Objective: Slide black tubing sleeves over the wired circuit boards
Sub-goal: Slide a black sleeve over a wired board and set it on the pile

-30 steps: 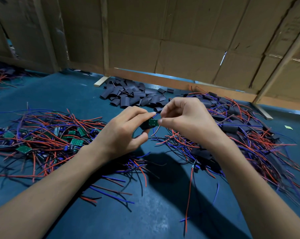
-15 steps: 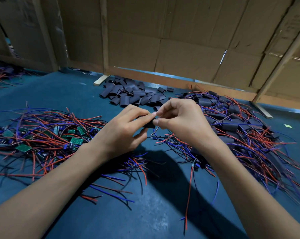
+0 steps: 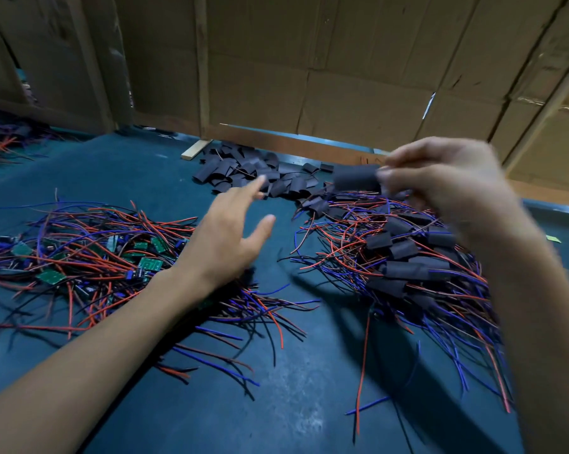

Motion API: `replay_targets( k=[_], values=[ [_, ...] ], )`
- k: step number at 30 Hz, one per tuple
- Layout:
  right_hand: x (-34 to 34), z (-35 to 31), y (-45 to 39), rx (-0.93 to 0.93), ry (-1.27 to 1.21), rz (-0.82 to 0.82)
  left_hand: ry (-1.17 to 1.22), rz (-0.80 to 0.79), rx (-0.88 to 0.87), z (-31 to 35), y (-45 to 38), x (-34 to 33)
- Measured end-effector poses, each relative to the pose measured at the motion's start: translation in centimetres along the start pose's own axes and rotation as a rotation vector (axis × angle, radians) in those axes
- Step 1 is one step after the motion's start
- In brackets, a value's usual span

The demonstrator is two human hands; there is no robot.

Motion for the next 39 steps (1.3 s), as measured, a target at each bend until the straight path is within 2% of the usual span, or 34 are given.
replay_targets(
  k=[2, 4, 6, 8, 10, 14, 16, 17, 19, 22, 24, 28, 31, 35, 37, 39],
  values=[
    [4.1, 0.5, -0.5, 0.005, 0.051, 0.114, -0.195, -0.100, 0.259, -2.3, 0.0, -0.2],
    [7.2, 1.7, -0.7, -0.040, 0.207, 0.198, -0.417, -0.248, 0.392, -3.5, 0.4, -0.5],
    [8.7, 3.5, -1.0, -0.163, 0.451, 0.169, -0.484, -0.329, 0.366, -3.4, 0.4, -0.8],
    [8.7, 5.0, -0.9, -0.311, 0.698, 0.022, -0.505, -0.371, 0.304, -2.8, 0.3, -1.1],
    [7.8, 5.3, -0.6, -0.363, 0.809, -0.073, -0.476, -0.396, 0.278, -2.5, 0.1, -0.8],
    [5.3, 2.1, -0.5, -0.124, 0.779, 0.042, -0.367, -0.459, 0.248, -2.4, -0.1, -0.3],
    [2.5, -0.3, 0.2, 0.043, 0.633, 0.059, -0.315, -0.406, 0.205, -1.9, 0.1, 0.0],
    [0.2, -1.2, 0.8, 0.111, 0.560, 0.008, -0.278, -0.341, 0.199, -1.6, 0.2, 0.2],
    [-5.9, -1.7, 2.6, 0.189, 0.493, -0.211, -0.229, -0.157, 0.237, -1.4, 0.1, 1.0],
    [-15.6, 0.5, 6.9, 0.188, 0.680, -0.607, -0.284, 0.024, 0.346, -2.1, -0.1, 2.1],
    [-18.3, 1.6, 8.1, 0.218, 0.769, -0.675, -0.314, 0.013, 0.406, -3.1, 0.0, 2.3],
    [-17.0, 1.8, 6.7, 0.238, 0.838, -0.727, -0.356, 0.007, 0.441, -3.7, -0.1, 2.7],
    [-15.2, 2.3, 5.8, 0.195, 0.976, -0.734, -0.342, 0.020, 0.359, -2.1, -0.2, 2.3],
    [-12.4, 3.0, 4.6, 0.044, 1.045, -0.763, -0.317, 0.040, 0.280, -1.8, -0.3, 2.7],
    [-11.4, 3.0, 4.4, -0.022, 1.015, -0.810, -0.335, -0.003, 0.259, -2.5, -0.3, 2.5],
    [-10.8, 2.5, 4.1, 0.006, 0.951, -0.758, -0.352, -0.108, 0.280, -3.2, -0.1, 1.5]
  ],
)
Point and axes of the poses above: each hand's wrist, its own y-axis away from the middle knuckle, its own x-axis out of the back of the hand, z = x × y, the point moved 5 cm from there along -y, towards the middle knuckle, and after that the axes turned 2 degrees about y, right-handed, at the moved point
